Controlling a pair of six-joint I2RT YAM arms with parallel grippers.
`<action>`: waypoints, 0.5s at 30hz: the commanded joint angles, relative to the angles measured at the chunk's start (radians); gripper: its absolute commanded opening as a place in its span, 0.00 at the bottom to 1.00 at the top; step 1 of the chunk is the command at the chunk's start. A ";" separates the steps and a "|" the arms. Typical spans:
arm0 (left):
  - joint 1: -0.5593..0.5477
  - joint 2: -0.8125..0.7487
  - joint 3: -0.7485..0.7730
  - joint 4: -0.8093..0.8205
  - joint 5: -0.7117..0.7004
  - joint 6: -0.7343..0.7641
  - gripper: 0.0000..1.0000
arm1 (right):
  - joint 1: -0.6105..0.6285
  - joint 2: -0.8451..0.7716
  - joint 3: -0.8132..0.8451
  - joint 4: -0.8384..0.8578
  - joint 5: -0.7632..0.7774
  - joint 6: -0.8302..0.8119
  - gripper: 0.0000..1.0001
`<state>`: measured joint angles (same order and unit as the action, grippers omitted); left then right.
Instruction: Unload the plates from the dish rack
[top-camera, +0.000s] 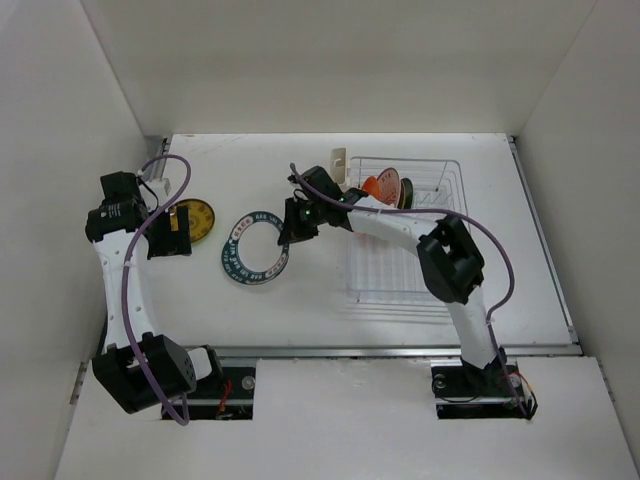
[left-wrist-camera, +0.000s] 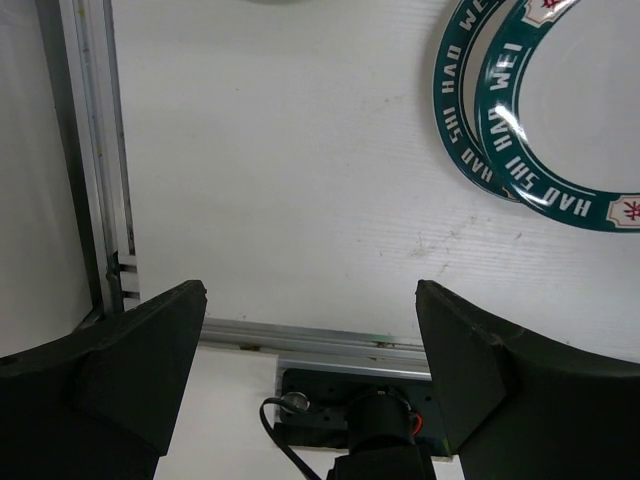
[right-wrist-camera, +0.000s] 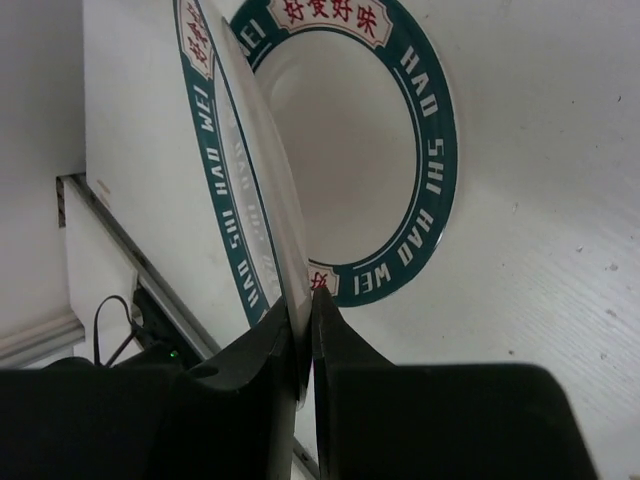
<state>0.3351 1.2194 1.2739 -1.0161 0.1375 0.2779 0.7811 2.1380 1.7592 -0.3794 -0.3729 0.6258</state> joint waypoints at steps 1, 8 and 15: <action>-0.002 -0.017 0.015 -0.013 -0.009 -0.009 0.84 | 0.001 0.000 0.072 0.137 -0.070 0.066 0.13; -0.002 -0.008 0.015 -0.013 -0.018 0.000 0.84 | 0.021 0.034 0.091 0.019 0.035 0.034 0.82; -0.002 -0.008 0.015 -0.013 0.002 0.000 0.84 | 0.087 0.177 0.324 -0.361 0.275 -0.060 0.93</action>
<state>0.3351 1.2198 1.2739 -1.0161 0.1280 0.2783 0.8227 2.2745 1.9923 -0.5694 -0.2199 0.6102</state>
